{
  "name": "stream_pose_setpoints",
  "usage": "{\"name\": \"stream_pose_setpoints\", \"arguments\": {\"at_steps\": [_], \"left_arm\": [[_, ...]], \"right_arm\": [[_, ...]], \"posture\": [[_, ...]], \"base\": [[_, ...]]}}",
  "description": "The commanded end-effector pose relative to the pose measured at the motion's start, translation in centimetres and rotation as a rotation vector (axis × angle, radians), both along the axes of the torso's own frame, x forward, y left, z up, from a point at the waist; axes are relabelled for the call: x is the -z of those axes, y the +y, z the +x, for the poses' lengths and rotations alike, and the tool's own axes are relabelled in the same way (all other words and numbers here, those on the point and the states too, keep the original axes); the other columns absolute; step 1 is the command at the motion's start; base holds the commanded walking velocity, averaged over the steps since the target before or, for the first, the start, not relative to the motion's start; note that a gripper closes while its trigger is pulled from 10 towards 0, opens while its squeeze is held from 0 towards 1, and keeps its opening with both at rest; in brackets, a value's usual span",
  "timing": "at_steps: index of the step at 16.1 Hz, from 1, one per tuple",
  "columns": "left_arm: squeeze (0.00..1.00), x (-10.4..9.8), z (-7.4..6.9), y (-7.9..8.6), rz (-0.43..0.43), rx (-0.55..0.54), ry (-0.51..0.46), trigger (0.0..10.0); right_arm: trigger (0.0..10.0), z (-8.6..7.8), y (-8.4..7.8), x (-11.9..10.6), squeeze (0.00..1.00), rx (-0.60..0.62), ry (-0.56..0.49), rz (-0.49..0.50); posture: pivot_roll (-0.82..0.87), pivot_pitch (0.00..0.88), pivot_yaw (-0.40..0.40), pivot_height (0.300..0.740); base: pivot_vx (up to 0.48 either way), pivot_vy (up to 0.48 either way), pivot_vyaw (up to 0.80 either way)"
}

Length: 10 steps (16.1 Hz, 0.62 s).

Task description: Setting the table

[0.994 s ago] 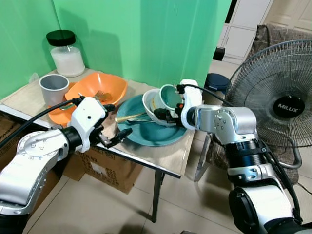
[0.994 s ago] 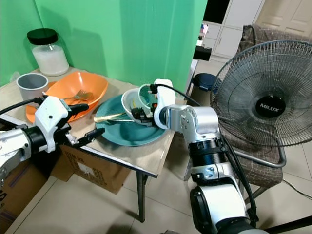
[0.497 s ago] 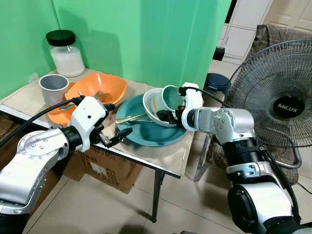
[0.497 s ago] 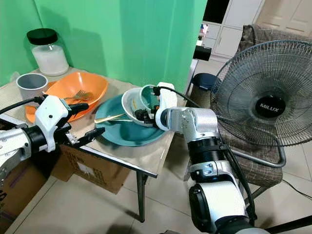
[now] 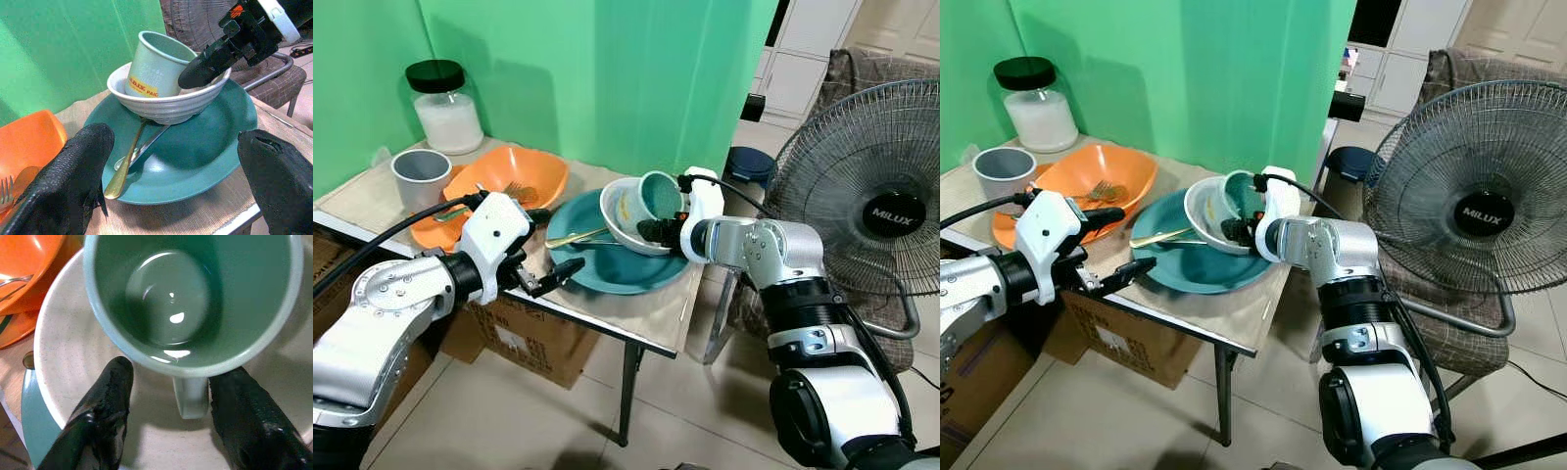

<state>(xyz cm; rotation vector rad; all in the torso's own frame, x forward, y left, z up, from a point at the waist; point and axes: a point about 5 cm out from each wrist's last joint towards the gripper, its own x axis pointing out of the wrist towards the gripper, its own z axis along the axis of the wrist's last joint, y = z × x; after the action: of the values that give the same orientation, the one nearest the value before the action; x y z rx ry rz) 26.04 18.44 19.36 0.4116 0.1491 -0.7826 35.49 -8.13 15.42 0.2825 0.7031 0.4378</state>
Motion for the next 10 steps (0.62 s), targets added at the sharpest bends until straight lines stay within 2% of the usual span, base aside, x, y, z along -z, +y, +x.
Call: {"name": "stream_pose_setpoints", "arguments": {"at_steps": [1, 10], "left_arm": [[0.00, -0.21, -0.05, -0.44, 0.002, 0.022, -0.003, 10.0], [0.00, 0.09, -0.58, -0.52, -0.009, 0.040, 0.027, 10.0]], "right_arm": [[0.0, 0.25, -0.17, -0.29, 0.00, 0.007, -0.008, -0.005], [0.0, 0.10, 0.14, 0.26, 0.00, -0.008, -0.005, -0.036]], "posture": [[-0.02, 0.000, -0.038, 0.740], [-0.01, 0.000, -0.044, 0.740]], "base": [[0.000, 0.000, 0.00], [0.000, 0.000, 0.00]]}}
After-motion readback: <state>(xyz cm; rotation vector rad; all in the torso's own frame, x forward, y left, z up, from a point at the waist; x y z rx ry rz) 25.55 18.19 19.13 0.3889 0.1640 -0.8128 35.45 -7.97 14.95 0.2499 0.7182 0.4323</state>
